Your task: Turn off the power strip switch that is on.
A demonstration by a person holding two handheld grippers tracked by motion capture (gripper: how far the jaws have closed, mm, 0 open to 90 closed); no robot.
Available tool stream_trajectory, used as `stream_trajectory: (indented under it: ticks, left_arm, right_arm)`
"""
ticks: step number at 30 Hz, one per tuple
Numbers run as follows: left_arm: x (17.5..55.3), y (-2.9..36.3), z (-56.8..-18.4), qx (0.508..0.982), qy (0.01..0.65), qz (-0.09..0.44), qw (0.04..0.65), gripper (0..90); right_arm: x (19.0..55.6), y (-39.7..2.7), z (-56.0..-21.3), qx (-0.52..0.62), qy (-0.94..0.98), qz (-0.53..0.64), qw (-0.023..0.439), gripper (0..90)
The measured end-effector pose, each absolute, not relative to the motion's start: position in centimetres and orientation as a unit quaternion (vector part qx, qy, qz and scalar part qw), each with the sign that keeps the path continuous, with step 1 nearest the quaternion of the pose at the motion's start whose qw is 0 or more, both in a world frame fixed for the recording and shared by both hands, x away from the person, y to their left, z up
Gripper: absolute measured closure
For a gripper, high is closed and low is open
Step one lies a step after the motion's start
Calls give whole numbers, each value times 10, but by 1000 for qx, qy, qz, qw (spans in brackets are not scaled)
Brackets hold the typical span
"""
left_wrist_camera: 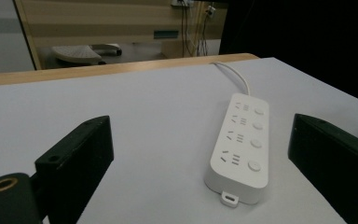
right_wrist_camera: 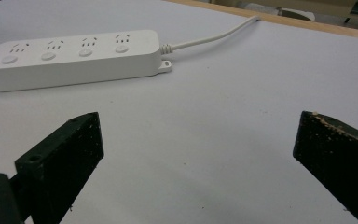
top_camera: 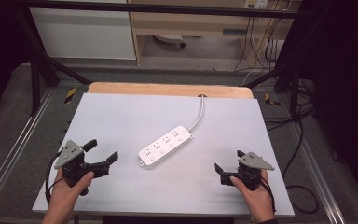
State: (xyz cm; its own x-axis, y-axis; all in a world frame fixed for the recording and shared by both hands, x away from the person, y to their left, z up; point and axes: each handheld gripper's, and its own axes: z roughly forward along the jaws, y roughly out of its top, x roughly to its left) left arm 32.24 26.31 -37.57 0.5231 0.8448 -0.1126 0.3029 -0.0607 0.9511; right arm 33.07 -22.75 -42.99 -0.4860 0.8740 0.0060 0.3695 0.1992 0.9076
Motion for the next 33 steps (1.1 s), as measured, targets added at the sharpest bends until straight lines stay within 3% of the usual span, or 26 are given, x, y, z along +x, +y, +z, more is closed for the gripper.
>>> stream_trajectory:
  ticks: [33]
  left_arm:
    - [366,206,-358,689,414,229,548,75]
  right_arm:
    - [330,-224,-432,427,733,459,264,23]
